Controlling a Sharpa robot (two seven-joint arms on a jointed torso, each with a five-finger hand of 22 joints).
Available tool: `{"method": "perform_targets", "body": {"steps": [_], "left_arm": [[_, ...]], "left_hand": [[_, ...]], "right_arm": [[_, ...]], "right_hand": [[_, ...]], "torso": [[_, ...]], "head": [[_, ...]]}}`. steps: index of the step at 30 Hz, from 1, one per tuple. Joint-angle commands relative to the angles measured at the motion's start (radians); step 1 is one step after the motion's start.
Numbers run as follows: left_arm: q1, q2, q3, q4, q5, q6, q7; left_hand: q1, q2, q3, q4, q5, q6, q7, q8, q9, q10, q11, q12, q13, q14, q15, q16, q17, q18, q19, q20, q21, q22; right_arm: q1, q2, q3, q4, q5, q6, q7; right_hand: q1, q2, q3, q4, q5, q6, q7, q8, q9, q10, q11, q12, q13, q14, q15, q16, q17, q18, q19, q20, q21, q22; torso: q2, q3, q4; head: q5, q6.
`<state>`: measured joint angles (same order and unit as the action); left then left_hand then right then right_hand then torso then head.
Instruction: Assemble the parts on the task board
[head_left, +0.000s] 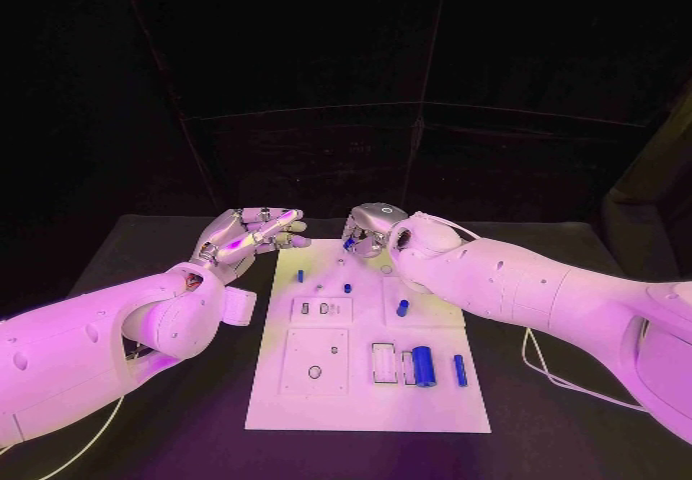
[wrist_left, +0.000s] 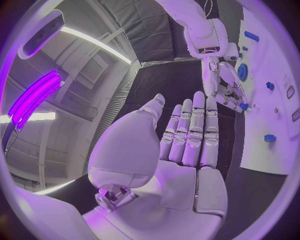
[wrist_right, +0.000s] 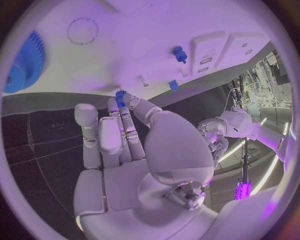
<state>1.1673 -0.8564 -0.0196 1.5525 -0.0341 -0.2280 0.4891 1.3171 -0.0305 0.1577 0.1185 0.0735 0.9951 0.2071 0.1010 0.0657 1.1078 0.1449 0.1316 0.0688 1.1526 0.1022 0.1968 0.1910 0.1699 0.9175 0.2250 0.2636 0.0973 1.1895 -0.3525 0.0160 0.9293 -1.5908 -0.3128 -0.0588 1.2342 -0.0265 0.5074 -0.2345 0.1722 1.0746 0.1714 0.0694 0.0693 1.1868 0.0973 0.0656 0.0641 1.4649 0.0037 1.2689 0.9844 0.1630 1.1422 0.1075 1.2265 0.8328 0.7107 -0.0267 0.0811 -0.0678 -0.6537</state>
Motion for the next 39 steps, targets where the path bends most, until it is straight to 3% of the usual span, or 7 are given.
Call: {"method": "perform_targets", "body": {"steps": [1,16,20,24,30,34,39], "left_arm": [[0.002,0.002,0.001,0.002,-0.004,0.018,0.0],[0.002,0.001,0.001,0.0,-0.004,0.022,-0.014],[0.002,-0.001,0.001,0.0,-0.004,0.024,-0.018],[0.002,-0.001,0.001,-0.001,-0.004,0.025,-0.02],[0.002,-0.005,0.001,-0.001,-0.004,0.032,-0.024],[0.002,-0.009,0.001,0.0,-0.004,0.036,-0.027],[0.002,-0.018,-0.007,0.003,-0.004,0.043,-0.03]], "left_hand": [[-0.001,0.008,0.0,-0.004,-0.003,0.004,0.005,-0.005,0.0,0.001,0.008,-0.007,0.0,0.001,0.006,-0.004,0.001,0.015,0.005,0.001,-0.006,-0.001],[-0.001,0.008,-0.002,-0.006,-0.004,0.004,0.007,-0.007,-0.001,0.0,0.009,-0.01,-0.001,0.001,0.006,-0.007,0.002,0.015,0.005,0.001,-0.008,-0.003],[-0.002,0.008,-0.003,-0.007,-0.006,0.003,0.008,-0.009,-0.001,-0.001,0.01,-0.012,-0.001,0.0,0.007,-0.009,0.003,0.014,0.006,0.001,-0.009,-0.004],[-0.003,0.007,-0.003,-0.007,-0.006,0.002,0.008,-0.009,-0.001,-0.001,0.01,-0.012,-0.001,0.0,0.007,-0.009,0.003,0.014,0.006,0.001,-0.009,-0.004],[0.001,0.011,-0.002,-0.011,-0.007,0.002,0.008,-0.012,-0.001,-0.002,0.011,-0.016,-0.001,0.0,0.008,-0.014,0.004,0.014,0.006,0.002,-0.012,-0.006],[0.003,0.014,0.0,-0.014,-0.007,0.002,0.007,-0.013,-0.001,-0.002,0.011,-0.017,-0.001,0.0,0.008,-0.016,0.005,0.015,0.007,0.002,-0.013,-0.007],[0.017,0.021,0.011,-0.029,-0.006,0.004,0.006,-0.017,0.0,0.0,0.009,-0.023,0.0,0.002,0.007,-0.022,0.009,0.015,0.01,0.002,-0.018,-0.011]], "right_arm": [[0.002,0.005,0.0,-0.005,-0.016,0.024,0.002],[0.002,0.011,0.0,-0.005,-0.007,0.039,0.022],[0.003,0.007,0.0,-0.007,-0.001,0.035,0.027],[0.003,-0.001,0.0,-0.001,0.003,0.016,0.031],[0.004,-0.06,0.001,0.063,0.041,-0.043,0.038],[0.012,-0.139,0.001,0.137,0.117,-0.072,0.04],[0.021,-0.26,0.0,0.247,0.208,-0.062,0.011]], "right_hand": [[-0.001,-0.009,0.007,0.0,-0.005,-0.009,-0.001,-0.006,-0.002,-0.011,0.001,-0.004,-0.001,0.013,0.007,0.005,0.0,-0.018,0.0,0.008,0.007,0.002],[-0.006,-0.026,0.013,0.009,-0.007,-0.032,0.007,-0.007,-0.003,-0.05,0.011,-0.006,-0.004,-0.004,0.015,-0.026,-0.058,-0.011,-0.029,0.014,-0.011,-0.035],[-0.002,-0.054,-0.001,0.016,-0.017,-0.122,0.033,-0.008,-0.007,-0.182,0.037,-0.003,-0.003,-0.049,0.038,-0.121,-0.207,0.015,-0.132,0.032,-0.095,-0.181],[0.013,-0.067,-0.049,0.025,-0.022,-0.227,0.033,-0.009,-0.007,-0.246,0.045,0.002,-0.001,-0.076,0.042,-0.185,-0.3,0.024,-0.17,0.042,-0.139,-0.238],[0.03,-0.057,-0.071,0.034,0.006,-0.204,0.033,-0.002,-0.001,-0.211,0.041,0.031,0.004,-0.06,0.04,-0.19,-0.309,0.024,-0.157,0.035,-0.143,-0.247],[0.001,-0.051,-0.083,0.063,0.02,-0.158,0.028,0.014,0.006,-0.106,0.026,0.084,0.016,-0.033,0.029,-0.15,-0.248,0.019,-0.124,0.032,-0.122,-0.219],[-0.05,-0.086,-0.144,0.107,0.019,-0.106,-0.024,0.035,0.011,0.148,-0.042,0.244,0.099,0.009,-0.023,-0.053,-0.101,-0.006,-0.024,-0.008,-0.045,-0.083]], "torso": [[0.0,-0.0004,0.0008],[0.001,-0.0009,-0.0016],[0.001,0.0,-0.0018],[0.002,0.0006,0.0],[0.002,0.0007,-0.0058],[0.001,0.0001,-0.0126],[0.0,0.0011,-0.0215]], "head": [[0.0,-0.001],[0.006,-0.004],[0.008,-0.007],[0.007,-0.005],[0.011,-0.006],[0.01,-0.001],[0.006,0.002]]}}
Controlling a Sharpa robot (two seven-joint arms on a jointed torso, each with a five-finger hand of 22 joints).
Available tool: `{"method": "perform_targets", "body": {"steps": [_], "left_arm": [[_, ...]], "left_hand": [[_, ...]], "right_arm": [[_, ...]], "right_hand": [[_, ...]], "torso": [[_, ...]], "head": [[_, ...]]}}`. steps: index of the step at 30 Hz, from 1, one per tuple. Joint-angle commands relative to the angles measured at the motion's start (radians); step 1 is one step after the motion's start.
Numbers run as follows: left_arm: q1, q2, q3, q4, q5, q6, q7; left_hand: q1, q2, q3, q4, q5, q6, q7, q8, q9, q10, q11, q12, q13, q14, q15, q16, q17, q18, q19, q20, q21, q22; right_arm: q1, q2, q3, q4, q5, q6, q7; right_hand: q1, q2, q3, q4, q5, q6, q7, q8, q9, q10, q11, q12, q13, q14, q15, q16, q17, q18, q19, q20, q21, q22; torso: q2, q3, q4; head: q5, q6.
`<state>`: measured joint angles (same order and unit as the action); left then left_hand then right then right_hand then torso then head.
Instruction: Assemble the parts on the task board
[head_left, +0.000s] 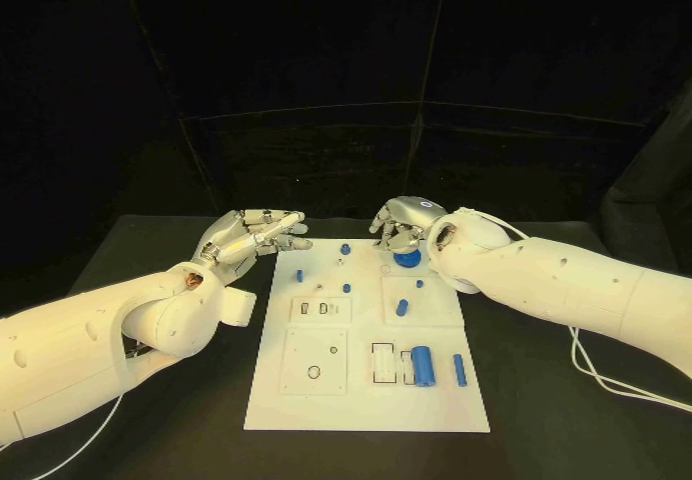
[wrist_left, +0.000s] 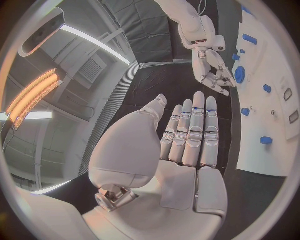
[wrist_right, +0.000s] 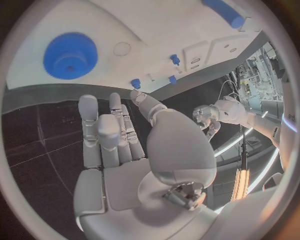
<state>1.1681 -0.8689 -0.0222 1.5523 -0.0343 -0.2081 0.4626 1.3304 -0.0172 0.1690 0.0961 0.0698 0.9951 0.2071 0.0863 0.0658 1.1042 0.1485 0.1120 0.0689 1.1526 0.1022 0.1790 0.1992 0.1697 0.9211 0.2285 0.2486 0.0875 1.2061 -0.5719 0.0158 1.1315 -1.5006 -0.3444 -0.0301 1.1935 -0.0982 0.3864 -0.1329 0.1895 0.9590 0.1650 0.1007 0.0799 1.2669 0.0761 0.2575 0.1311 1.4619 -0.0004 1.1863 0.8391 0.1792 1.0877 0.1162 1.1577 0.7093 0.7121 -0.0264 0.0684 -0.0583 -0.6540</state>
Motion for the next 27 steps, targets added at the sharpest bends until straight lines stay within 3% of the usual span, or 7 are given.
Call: {"method": "perform_targets", "body": {"steps": [1,2,5,7,9,20,27], "left_arm": [[0.001,-0.007,-0.007,0.004,-0.004,0.023,-0.004],[0.001,-0.008,-0.009,0.004,-0.004,0.024,-0.004],[0.001,-0.011,-0.014,0.004,-0.004,0.027,-0.003],[0.001,-0.012,-0.015,0.004,-0.004,0.028,0.0],[0.001,-0.011,-0.016,0.003,-0.004,0.03,0.001],[0.001,-0.002,-0.017,-0.005,-0.004,0.04,0.004],[0.001,0.001,-0.017,-0.006,-0.004,0.043,0.003]], "left_hand": [[0.005,0.008,0.001,-0.008,-0.002,0.004,0.006,-0.003,-0.001,0.004,0.006,-0.004,-0.001,0.003,0.007,-0.005,0.001,0.015,0.006,-0.002,-0.003,-0.001],[0.005,0.009,0.001,-0.008,-0.002,0.004,0.006,-0.003,-0.001,0.004,0.005,-0.004,-0.001,0.003,0.006,-0.005,0.002,0.015,0.006,-0.002,-0.003,-0.001],[0.007,0.01,0.003,-0.01,-0.002,0.004,0.006,-0.004,0.0,0.004,0.005,-0.005,-0.001,0.003,0.006,-0.006,0.002,0.015,0.007,-0.002,-0.004,-0.002],[0.008,0.011,0.005,-0.011,-0.002,0.004,0.006,-0.004,-0.001,0.005,0.005,-0.005,-0.001,0.003,0.006,-0.007,0.003,0.015,0.007,-0.002,-0.004,-0.002],[0.009,0.011,0.006,-0.013,-0.002,0.004,0.005,-0.005,-0.001,0.005,0.005,-0.006,-0.001,0.003,0.006,-0.008,0.003,0.015,0.007,-0.002,-0.005,-0.003],[0.01,0.012,0.007,-0.014,-0.002,0.005,0.005,-0.005,-0.001,0.005,0.005,-0.007,-0.001,0.003,0.006,-0.009,0.003,0.015,0.008,-0.002,-0.005,-0.003],[0.01,0.013,0.008,-0.014,-0.002,0.005,0.005,-0.005,-0.001,0.005,0.005,-0.007,-0.001,0.004,0.006,-0.009,0.003,0.015,0.008,-0.002,-0.006,-0.003]], "right_arm": [[0.006,-0.059,0.0,0.058,0.137,-0.019,-0.026],[0.007,-0.075,0.0,0.069,0.153,-0.005,-0.034],[0.009,-0.126,0.0,0.101,0.185,0.044,-0.063],[0.009,-0.14,-0.001,0.107,0.187,0.062,-0.074],[0.01,-0.151,-0.001,0.106,0.188,0.081,-0.087],[0.01,-0.136,-0.001,0.064,0.156,0.142,-0.119],[0.009,-0.106,-0.001,0.036,0.139,0.198,-0.123]], "right_hand": [[-0.008,-0.019,-0.034,0.009,0.005,0.011,-0.024,0.003,-0.001,0.088,-0.029,0.082,0.056,0.018,-0.027,0.044,0.066,-0.026,0.045,-0.027,0.035,0.058],[0.002,-0.018,-0.054,0.02,0.016,0.013,-0.033,0.0,-0.004,0.084,-0.042,0.14,0.115,0.024,-0.041,0.068,0.097,-0.031,0.062,-0.046,0.047,0.074],[-0.008,-0.033,-0.108,0.044,0.027,-0.013,-0.033,-0.012,-0.01,0.159,-0.037,0.517,0.504,0.049,-0.036,0.166,0.267,-0.044,0.102,-0.044,0.082,0.139],[0.046,-0.013,-0.189,0.082,0.036,-0.013,-0.023,0.011,0.004,0.047,-0.018,0.908,0.943,0.044,-0.024,0.232,0.364,-0.053,0.111,-0.023,0.102,0.162],[0.027,-0.006,-0.212,0.107,0.03,-0.048,-0.013,-0.003,-0.005,0.123,-0.013,1.019,1.067,0.054,-0.014,0.257,0.419,-0.048,0.113,-0.025,0.106,0.17],[0.038,-0.008,-0.273,0.146,0.04,-0.085,0.001,-0.004,-0.011,0.161,-0.001,1.102,1.174,0.063,-0.003,0.286,0.477,-0.048,0.12,-0.014,0.112,0.175],[0.05,-0.011,-0.292,0.157,0.046,-0.095,0.004,-0.004,-0.011,0.168,0.002,1.116,1.194,0.064,0.0,0.291,0.487,-0.049,0.122,-0.01,0.114,0.179]], "torso": [[-0.001,0.0011,-0.0093],[-0.001,0.0015,-0.0104],[-0.001,0.0018,-0.0132],[0.0,0.0035,-0.0157],[0.0,0.0044,-0.0157],[-0.002,0.0006,-0.0108],[-0.001,0.0018,-0.0086]], "head": [[-0.005,0.003],[-0.006,0.004],[-0.006,0.005],[-0.003,0.006],[-0.005,0.008],[-0.009,-0.001],[-0.012,-0.002]]}}
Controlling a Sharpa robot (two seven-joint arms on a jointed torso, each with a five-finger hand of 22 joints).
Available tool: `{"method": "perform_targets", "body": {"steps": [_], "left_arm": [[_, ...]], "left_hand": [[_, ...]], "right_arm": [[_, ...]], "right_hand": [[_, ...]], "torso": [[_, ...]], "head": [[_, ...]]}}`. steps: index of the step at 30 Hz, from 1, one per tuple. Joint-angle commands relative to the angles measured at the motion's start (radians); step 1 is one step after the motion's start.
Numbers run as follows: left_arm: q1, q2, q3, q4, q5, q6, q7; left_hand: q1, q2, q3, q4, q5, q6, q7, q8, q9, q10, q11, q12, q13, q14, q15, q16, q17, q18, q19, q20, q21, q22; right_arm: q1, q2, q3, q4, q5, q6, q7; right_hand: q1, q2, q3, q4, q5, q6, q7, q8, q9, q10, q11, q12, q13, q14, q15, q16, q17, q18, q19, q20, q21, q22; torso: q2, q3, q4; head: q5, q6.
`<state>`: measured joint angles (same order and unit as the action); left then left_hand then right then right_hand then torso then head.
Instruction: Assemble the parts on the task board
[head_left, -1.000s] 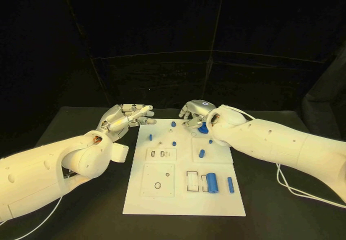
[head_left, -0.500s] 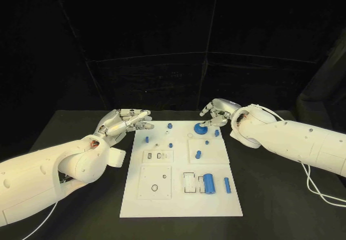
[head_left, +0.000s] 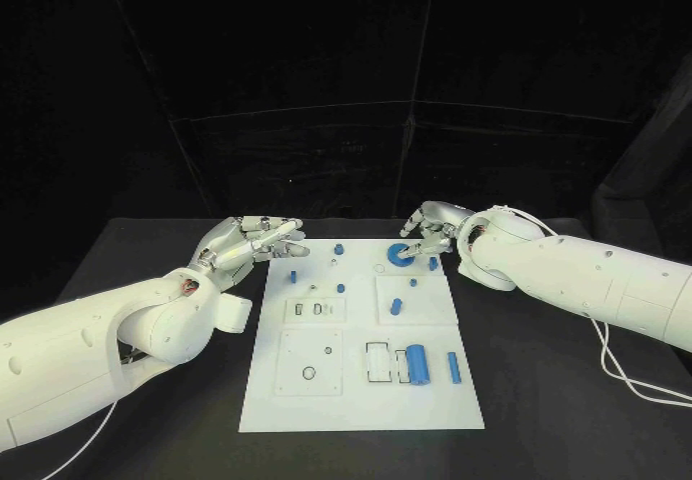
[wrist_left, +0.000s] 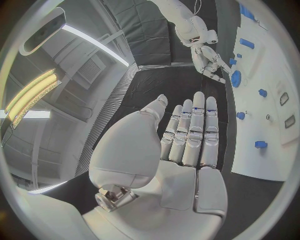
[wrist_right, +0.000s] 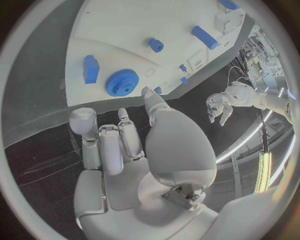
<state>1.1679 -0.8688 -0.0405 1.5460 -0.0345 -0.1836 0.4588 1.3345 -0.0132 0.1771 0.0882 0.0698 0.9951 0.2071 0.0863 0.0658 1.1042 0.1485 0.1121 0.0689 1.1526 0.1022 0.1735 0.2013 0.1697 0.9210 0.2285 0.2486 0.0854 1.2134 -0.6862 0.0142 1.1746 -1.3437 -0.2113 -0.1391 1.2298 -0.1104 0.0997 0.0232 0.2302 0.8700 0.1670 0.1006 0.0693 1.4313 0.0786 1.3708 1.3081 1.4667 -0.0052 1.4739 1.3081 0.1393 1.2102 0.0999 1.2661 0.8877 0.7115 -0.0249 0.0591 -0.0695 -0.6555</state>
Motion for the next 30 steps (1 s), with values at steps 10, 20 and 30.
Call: {"method": "perform_targets", "body": {"steps": [10,20,30], "left_arm": [[0.001,0.003,0.001,-0.002,-0.003,0.018,0.007],[0.001,0.003,0.001,-0.004,-0.003,0.016,0.006],[0.001,0.004,0.001,-0.005,-0.003,0.018,0.003]], "left_hand": [[0.006,0.008,0.0,-0.007,-0.003,0.004,0.006,-0.006,-0.001,0.005,0.005,-0.008,-0.001,0.004,0.006,-0.005,0.002,0.015,0.008,-0.002,-0.006,-0.002],[0.005,0.007,0.0,-0.008,-0.003,0.004,0.006,-0.007,-0.001,0.005,0.005,-0.008,-0.001,0.004,0.006,-0.005,0.002,0.015,0.009,-0.002,-0.006,-0.002],[0.004,0.006,0.001,-0.01,-0.003,0.003,0.008,-0.009,-0.001,0.004,0.006,-0.01,-0.001,0.006,0.006,-0.006,0.003,0.016,0.012,-0.003,-0.006,-0.002]], "right_arm": [[0.001,0.037,0.0,-0.04,-0.049,0.098,-0.013],[0.0,0.047,0.0,-0.048,-0.067,0.116,-0.025],[0.0,0.048,0.0,-0.055,-0.079,0.113,-0.04]], "right_hand": [[0.044,0.017,-0.005,-0.002,0.008,-0.002,0.002,0.005,0.002,0.004,0.0,0.008,0.027,0.06,0.006,0.008,0.028,-0.01,0.001,0.008,0.008,0.005],[0.061,0.032,0.001,-0.008,0.007,0.01,-0.001,0.015,0.003,0.011,-0.003,0.019,0.043,0.064,0.004,0.017,0.048,-0.011,0.005,0.007,0.013,0.012],[0.08,0.056,0.019,-0.018,-0.014,0.03,-0.005,0.03,0.005,0.032,-0.006,0.047,0.079,0.068,0.002,0.028,0.071,-0.014,0.015,0.005,0.024,0.028]], "torso": [[-0.001,-0.0005,-0.0011],[0.0,0.0006,-0.0019],[0.0,0.0009,-0.0017]], "head": [[-0.002,-0.003],[-0.001,-0.004],[-0.003,-0.009]]}}
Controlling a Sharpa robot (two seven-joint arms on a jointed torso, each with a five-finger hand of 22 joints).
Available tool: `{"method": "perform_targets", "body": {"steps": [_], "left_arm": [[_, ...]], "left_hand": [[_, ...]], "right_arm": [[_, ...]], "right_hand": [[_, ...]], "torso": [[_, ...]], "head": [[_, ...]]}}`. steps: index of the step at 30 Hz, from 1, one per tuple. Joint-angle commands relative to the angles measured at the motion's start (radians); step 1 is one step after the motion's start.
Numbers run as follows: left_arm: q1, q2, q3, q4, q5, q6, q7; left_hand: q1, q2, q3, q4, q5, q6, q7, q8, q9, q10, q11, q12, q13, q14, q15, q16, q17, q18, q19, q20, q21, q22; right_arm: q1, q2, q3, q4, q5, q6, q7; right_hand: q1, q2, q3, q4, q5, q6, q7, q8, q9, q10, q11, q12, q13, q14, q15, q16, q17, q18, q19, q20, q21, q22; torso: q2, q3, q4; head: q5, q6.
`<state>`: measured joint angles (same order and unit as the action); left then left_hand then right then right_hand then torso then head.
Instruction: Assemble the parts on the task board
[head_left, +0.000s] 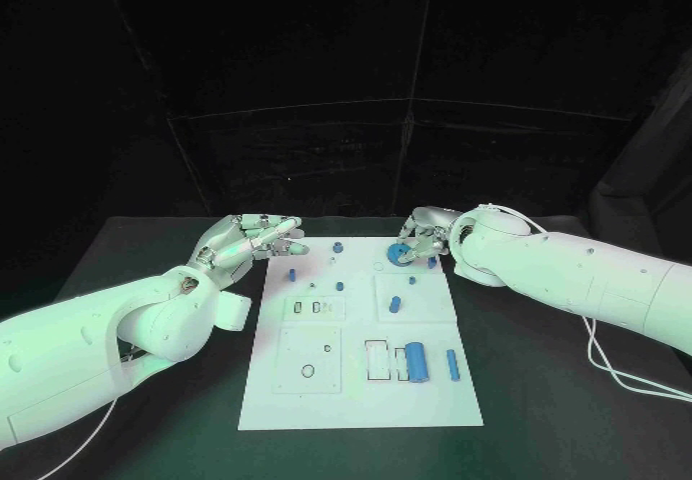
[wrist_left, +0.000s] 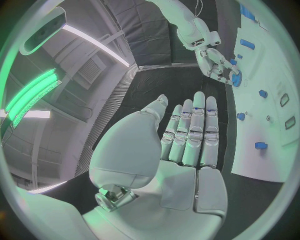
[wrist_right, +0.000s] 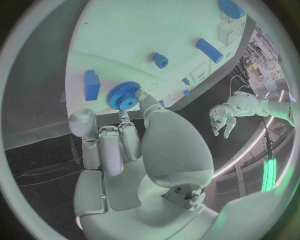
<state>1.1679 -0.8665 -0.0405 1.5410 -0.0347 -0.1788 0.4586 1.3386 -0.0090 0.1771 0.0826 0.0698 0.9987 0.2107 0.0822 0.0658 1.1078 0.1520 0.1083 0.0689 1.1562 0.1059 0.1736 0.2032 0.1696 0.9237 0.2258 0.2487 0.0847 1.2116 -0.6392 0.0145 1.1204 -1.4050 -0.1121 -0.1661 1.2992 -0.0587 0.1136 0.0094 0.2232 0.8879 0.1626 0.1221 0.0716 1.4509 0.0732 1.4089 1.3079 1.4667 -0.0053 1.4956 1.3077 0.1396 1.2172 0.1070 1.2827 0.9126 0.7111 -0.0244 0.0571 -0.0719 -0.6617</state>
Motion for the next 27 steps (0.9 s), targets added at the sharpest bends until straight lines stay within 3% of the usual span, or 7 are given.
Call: {"method": "perform_targets", "body": {"steps": [1,13,18,22,27], "left_arm": [[0.001,0.001,0.001,0.0,-0.003,0.013,0.003],[0.001,0.002,0.001,-0.006,0.033,0.029,-0.011],[0.001,0.002,0.001,-0.006,0.038,0.032,-0.012],[0.001,0.002,0.001,-0.006,0.04,0.034,-0.013],[0.001,0.002,0.001,-0.007,0.04,0.035,-0.013]], "left_hand": [[0.0,0.002,0.001,-0.004,-0.003,-0.001,0.004,-0.005,-0.001,0.001,0.003,-0.007,-0.001,0.002,0.002,-0.006,0.001,0.016,0.01,0.0,-0.006,-0.001],[-0.001,0.0,0.001,-0.006,-0.005,-0.002,0.005,-0.006,-0.001,0.0,0.003,-0.009,-0.001,0.004,0.002,-0.007,0.003,0.016,0.014,0.0,-0.005,-0.001],[-0.001,0.0,0.001,-0.006,-0.005,-0.002,0.004,-0.007,-0.001,0.0,0.003,-0.009,-0.001,0.004,0.002,-0.007,0.003,0.016,0.015,0.0,-0.005,-0.001],[-0.001,0.0,0.001,-0.007,-0.005,-0.002,0.004,-0.007,-0.001,0.0,0.003,-0.009,-0.001,0.004,0.002,-0.008,0.003,0.016,0.016,0.0,-0.004,-0.001],[-0.001,0.0,0.001,-0.007,-0.005,-0.002,0.004,-0.007,-0.001,0.0,0.003,-0.009,-0.001,0.004,0.002,-0.008,0.003,0.016,0.016,0.0,-0.004,-0.001]], "right_arm": [[0.001,0.001,0.0,-0.001,-0.018,0.015,-0.013],[0.001,0.0,0.0,0.002,-0.06,0.015,-0.008],[0.0,0.002,0.0,0.01,-0.092,0.007,-0.005],[-0.002,0.002,0.0,0.03,-0.116,-0.044,-0.003],[-0.005,-0.001,0.0,0.057,-0.135,-0.119,0.014]], "right_hand": [[0.012,0.006,0.006,-0.006,-0.008,0.016,-0.001,0.011,0.003,0.014,-0.001,0.011,0.082,0.068,0.002,0.007,0.073,-0.014,0.009,-0.002,0.009,0.005],[0.046,0.014,0.046,-0.051,-0.041,0.043,-0.005,0.025,0.001,0.031,-0.005,0.035,0.115,0.071,-0.001,0.015,0.091,-0.018,0.018,-0.005,0.022,0.025],[0.062,0.029,0.079,-0.073,-0.056,0.095,-0.016,0.048,0.006,0.046,-0.014,0.054,0.138,0.072,-0.008,0.019,0.1,-0.02,0.025,-0.01,0.03,0.039],[0.063,0.067,0.126,-0.081,-0.123,0.142,-0.033,0.064,0.009,0.058,-0.028,0.069,0.157,0.074,-0.02,0.022,0.109,-0.022,0.033,-0.021,0.039,0.054],[0.051,0.084,0.156,-0.082,-0.121,0.167,-0.043,0.07,0.009,0.072,-0.037,0.087,0.178,0.075,-0.027,0.025,0.115,-0.024,0.039,-0.027,0.046,0.064]], "torso": [[0.0,0.0004,0.0003],[0.0,0.0006,-0.0001],[0.001,-0.0005,0.0001],[0.0,0.0006,-0.0003],[0.0,-0.0001,-0.0004]], "head": [[-0.001,-0.003],[0.0,-0.004],[-0.001,-0.005],[-0.001,-0.005],[0.001,-0.005]]}}
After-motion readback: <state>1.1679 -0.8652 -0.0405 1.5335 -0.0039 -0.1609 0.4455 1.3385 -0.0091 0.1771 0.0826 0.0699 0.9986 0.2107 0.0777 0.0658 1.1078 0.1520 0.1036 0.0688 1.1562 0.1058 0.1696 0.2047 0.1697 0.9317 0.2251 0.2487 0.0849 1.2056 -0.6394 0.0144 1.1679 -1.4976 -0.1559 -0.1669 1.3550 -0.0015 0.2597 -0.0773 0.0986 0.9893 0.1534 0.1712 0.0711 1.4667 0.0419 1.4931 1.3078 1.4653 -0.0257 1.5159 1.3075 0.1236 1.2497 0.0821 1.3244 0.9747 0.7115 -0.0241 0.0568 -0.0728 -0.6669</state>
